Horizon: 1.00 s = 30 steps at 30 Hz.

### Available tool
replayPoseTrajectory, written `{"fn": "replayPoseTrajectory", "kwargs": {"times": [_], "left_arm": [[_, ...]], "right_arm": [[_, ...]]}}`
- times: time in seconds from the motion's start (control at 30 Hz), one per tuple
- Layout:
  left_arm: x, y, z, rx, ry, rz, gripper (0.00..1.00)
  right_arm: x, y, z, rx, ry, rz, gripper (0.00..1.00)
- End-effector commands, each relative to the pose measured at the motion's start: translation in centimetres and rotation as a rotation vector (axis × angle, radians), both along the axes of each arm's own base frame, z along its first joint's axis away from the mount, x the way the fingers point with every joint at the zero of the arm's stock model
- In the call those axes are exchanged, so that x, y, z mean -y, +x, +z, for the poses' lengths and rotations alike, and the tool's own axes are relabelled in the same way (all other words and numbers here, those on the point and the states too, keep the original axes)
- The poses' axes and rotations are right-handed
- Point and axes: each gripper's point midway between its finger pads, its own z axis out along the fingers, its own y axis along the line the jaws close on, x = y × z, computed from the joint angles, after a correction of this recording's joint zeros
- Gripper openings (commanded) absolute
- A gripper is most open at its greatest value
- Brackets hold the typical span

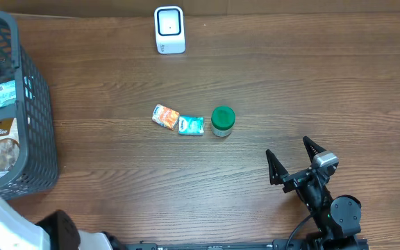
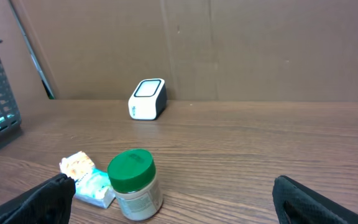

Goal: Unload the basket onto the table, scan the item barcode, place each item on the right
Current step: 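Place the orange Kleenex pack beside the teal pack, withdraw left arm, then reach the left gripper down into the basket toward the brown Pantree bag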

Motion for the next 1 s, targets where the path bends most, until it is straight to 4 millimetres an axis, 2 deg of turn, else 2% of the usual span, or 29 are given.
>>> {"fn": "replayPoseTrajectory", "kwargs": {"times": [0.0, 0.1, 0.17, 0.3, 0.47, 0.63, 0.8, 0.97], "left_arm": [[-5.4, -2.0, -2.3, -0.061, -0.036, 0.170, 0.85], [-7.8, -2.3, -3.5, -0.074, -0.053, 0.231, 0.86], [-9.2, -1.7, -4.5, -0.079, -0.059, 0.245, 0.87], [-11.0, 1.5, -7.3, -0.109, -0.053, 0.159, 0.88], [-12.9, 5.7, -12.0, -0.187, -0.044, 0.022, 0.86], [-13.9, 9.3, -17.5, -0.291, -0.013, -0.161, 0.82], [-14.6, 12.2, -23.0, -0.353, -0.037, -0.228, 0.82], [-14.9, 14.2, -27.5, -0.403, -0.052, -0.259, 0.79]], "right_arm": [[0.0, 0.0, -0.2, 0.001, 0.006, -0.004, 1.00], [0.0, 0.0, -0.2, 0.001, 0.006, -0.004, 1.00], [0.0, 0.0, -0.2, 0.001, 0.006, -0.003, 1.00], [0.0, 0.0, -0.2, 0.001, 0.006, -0.003, 1.00], [0.0, 0.0, -0.2, 0.001, 0.006, -0.003, 1.00], [0.0, 0.0, -0.2, 0.001, 0.006, -0.003, 1.00], [0.0, 0.0, -0.2, 0.001, 0.006, -0.003, 1.00], [0.0, 0.0, -0.2, 0.001, 0.006, -0.003, 1.00]]}}
